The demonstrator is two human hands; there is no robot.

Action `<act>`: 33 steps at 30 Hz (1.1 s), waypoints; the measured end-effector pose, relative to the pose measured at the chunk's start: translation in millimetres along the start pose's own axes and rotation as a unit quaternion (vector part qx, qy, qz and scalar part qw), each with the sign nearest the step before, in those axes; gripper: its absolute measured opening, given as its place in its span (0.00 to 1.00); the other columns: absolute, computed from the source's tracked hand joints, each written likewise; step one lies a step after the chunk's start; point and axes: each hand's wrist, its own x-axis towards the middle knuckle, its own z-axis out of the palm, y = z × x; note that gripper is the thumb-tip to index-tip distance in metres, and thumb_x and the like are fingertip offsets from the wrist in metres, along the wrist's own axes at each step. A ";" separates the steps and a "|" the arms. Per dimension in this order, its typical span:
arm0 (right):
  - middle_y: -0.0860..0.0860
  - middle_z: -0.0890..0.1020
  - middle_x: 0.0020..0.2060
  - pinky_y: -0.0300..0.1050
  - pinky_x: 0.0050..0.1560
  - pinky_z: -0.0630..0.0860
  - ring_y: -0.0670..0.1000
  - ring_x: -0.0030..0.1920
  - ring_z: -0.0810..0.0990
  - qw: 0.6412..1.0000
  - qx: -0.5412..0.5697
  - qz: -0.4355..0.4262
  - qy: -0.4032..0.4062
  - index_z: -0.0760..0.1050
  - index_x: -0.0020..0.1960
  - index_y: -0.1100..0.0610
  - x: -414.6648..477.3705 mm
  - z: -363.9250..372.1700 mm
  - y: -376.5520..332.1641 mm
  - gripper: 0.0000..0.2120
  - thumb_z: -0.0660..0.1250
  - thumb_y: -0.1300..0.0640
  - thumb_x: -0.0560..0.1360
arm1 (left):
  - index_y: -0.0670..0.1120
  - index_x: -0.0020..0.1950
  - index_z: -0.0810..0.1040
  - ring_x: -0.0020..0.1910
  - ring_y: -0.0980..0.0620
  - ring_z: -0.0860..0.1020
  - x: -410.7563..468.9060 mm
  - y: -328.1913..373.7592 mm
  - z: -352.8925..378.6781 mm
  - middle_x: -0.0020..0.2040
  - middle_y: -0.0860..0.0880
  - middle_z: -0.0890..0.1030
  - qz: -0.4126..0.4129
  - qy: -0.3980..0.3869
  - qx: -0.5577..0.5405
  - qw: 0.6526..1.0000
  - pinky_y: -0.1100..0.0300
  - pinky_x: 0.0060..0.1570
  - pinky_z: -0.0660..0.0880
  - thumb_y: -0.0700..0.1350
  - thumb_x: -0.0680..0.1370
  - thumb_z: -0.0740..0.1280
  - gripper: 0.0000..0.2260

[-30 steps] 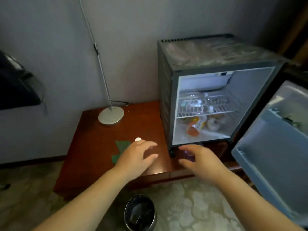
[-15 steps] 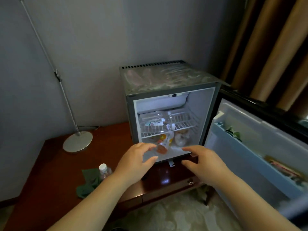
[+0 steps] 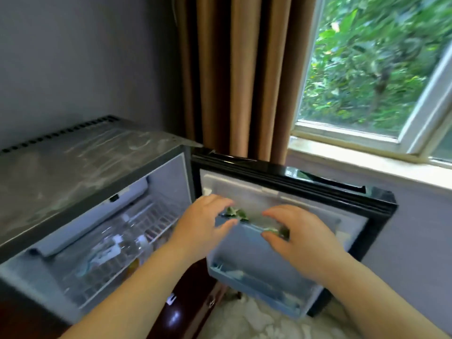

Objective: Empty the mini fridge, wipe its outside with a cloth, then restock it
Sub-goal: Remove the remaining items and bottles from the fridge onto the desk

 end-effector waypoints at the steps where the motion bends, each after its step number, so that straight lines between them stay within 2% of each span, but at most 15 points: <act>1: 0.39 0.76 0.63 0.36 0.61 0.69 0.43 0.62 0.75 1.000 -0.004 0.017 0.008 0.72 0.71 0.43 0.3 -1.5 2.7 0.21 0.67 0.44 0.79 | 0.50 0.66 0.79 0.60 0.54 0.73 11.3 -0.9 3.4 0.58 0.54 0.78 0.023 -0.009 0.009 1.000 0.59 0.60 0.72 0.52 0.79 0.70 0.16; 3: 0.40 0.77 0.63 0.38 0.62 0.71 0.44 0.62 0.75 0.999 -0.004 0.046 0.017 0.73 0.71 0.44 1.6 0.0 3.3 0.21 0.68 0.45 0.78 | 0.50 0.63 0.81 0.59 0.51 0.75 26.5 -4.8 8.7 0.58 0.53 0.80 0.061 -0.016 0.022 0.998 0.52 0.60 0.74 0.53 0.78 0.70 0.15; 5: 0.41 0.78 0.63 0.40 0.63 0.72 0.45 0.62 0.75 0.998 -0.003 0.065 0.017 0.73 0.70 0.44 3.6 5.1 1.1 0.21 0.68 0.45 0.78 | 0.52 0.59 0.83 0.56 0.48 0.78 34.5 -12.6 13.0 0.57 0.53 0.82 0.105 -0.027 0.041 0.993 0.48 0.56 0.77 0.56 0.77 0.67 0.15; 9: 0.40 0.76 0.65 0.36 0.64 0.69 0.43 0.64 0.74 0.995 -0.029 0.091 0.021 0.72 0.71 0.43 4.9 10.7 -1.9 0.21 0.68 0.45 0.78 | 0.55 0.58 0.83 0.57 0.50 0.78 40.4 -24.7 12.8 0.57 0.56 0.83 0.162 -0.060 0.059 0.983 0.49 0.56 0.76 0.57 0.77 0.65 0.14; 14: 0.41 0.77 0.65 0.36 0.63 0.68 0.44 0.65 0.72 0.993 -0.067 0.101 -0.001 0.73 0.69 0.43 7.8 10.1 -7.9 0.20 0.67 0.44 0.78 | 0.54 0.56 0.85 0.55 0.53 0.79 43.8 -36.1 6.4 0.53 0.57 0.84 0.210 -0.096 0.071 0.970 0.52 0.55 0.76 0.59 0.78 0.64 0.15; 18: 0.40 0.77 0.64 0.39 0.62 0.72 0.44 0.64 0.73 0.990 -0.091 0.111 0.003 0.73 0.69 0.42 13.2 11.3 -14.5 0.20 0.66 0.42 0.78 | 0.53 0.55 0.86 0.53 0.54 0.80 43.2 -39.8 1.1 0.52 0.57 0.85 0.212 -0.084 0.039 0.973 0.59 0.55 0.75 0.51 0.79 0.66 0.11; 22: 0.40 0.78 0.64 0.41 0.60 0.75 0.44 0.61 0.76 0.990 -0.077 0.118 0.010 0.70 0.72 0.41 19.2 15.8 -24.0 0.22 0.65 0.43 0.79 | 0.53 0.57 0.86 0.54 0.55 0.78 39.9 -37.4 -2.4 0.53 0.57 0.84 0.178 -0.043 -0.018 0.983 0.59 0.56 0.75 0.51 0.80 0.64 0.12; 27: 0.41 0.81 0.60 0.44 0.56 0.79 0.46 0.56 0.80 0.994 -0.027 0.107 -0.008 0.70 0.70 0.41 32.1 29.3 -35.7 0.21 0.67 0.44 0.78 | 0.52 0.54 0.85 0.48 0.55 0.78 38.4 -38.1 -1.5 0.48 0.58 0.84 0.152 -0.003 -0.036 0.988 0.54 0.49 0.77 0.51 0.80 0.65 0.10; 30: 0.40 0.81 0.58 0.45 0.57 0.79 0.45 0.55 0.80 0.993 0.020 0.117 -0.001 0.71 0.70 0.41 38.9 34.2 -34.7 0.22 0.68 0.45 0.78 | 0.52 0.53 0.85 0.47 0.56 0.78 36.9 -40.5 -2.4 0.46 0.58 0.83 0.145 0.020 -0.048 0.988 0.59 0.48 0.75 0.51 0.80 0.65 0.10; 33: 0.41 0.83 0.51 0.46 0.54 0.80 0.42 0.50 0.80 0.987 0.091 0.129 0.019 0.75 0.67 0.40 46.1 42.0 -32.5 0.18 0.69 0.48 0.78 | 0.51 0.53 0.85 0.46 0.56 0.78 34.5 -44.3 -4.2 0.45 0.58 0.83 0.139 0.026 -0.041 0.989 0.61 0.48 0.74 0.50 0.80 0.66 0.09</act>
